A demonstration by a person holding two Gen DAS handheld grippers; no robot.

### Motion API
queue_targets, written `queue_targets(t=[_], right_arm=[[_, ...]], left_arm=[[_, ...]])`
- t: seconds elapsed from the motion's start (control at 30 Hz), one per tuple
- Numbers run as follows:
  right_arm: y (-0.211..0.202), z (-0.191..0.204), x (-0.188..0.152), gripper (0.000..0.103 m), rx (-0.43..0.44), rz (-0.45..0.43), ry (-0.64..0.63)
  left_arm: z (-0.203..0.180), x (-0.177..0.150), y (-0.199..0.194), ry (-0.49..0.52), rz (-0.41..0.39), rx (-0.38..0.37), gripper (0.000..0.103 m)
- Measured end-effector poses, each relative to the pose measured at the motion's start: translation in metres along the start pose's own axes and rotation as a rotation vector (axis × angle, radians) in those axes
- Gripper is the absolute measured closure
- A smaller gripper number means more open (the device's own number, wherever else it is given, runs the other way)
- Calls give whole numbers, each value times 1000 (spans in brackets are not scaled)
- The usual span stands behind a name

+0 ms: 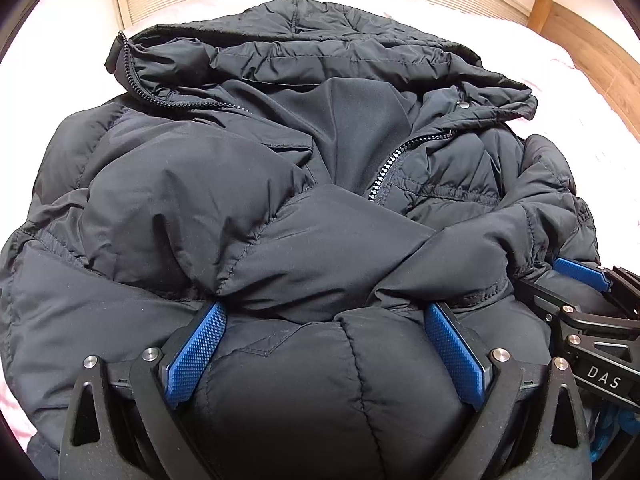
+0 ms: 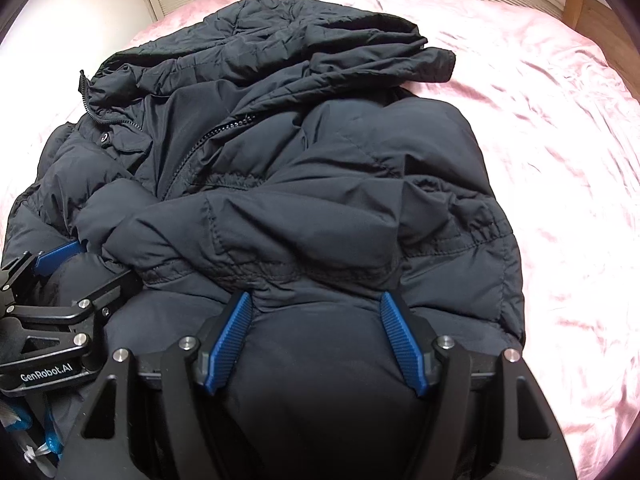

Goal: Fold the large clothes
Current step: 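Press both open grippers on the coat body to smooth it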

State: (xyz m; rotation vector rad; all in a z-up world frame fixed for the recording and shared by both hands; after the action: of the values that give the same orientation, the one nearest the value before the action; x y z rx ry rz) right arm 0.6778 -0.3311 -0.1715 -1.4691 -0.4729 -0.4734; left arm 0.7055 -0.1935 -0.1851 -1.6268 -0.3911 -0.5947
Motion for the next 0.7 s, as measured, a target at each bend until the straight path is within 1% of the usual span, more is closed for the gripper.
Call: queue_targets(t=[0.13, 0.43, 0.7], right_arm=[[-10, -3, 1, 36, -15, -5, -1], [-40, 4, -18, 36, -70, -20, -5], [-49, 12, -35, 31, -106, -27, 10]], left_arm=[[2, -5, -8, -1, 9, -11, 4], [1, -20, -37, 25, -10, -49, 4], [7, -32, -53, 50, -13, -91, 4]])
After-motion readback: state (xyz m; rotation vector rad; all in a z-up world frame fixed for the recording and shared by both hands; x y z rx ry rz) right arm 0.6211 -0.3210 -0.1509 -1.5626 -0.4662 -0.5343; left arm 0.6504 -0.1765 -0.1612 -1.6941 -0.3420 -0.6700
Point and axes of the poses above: each gripper's, at about its wrist camera, not at the fingertips, and y roughly the way its jaws point, z to its left, x to its top, the point moved 8 cm from there along y, roughly the way its jaws point, and after that the axes turned 9 degrees about -z, right-handed, at the moved point
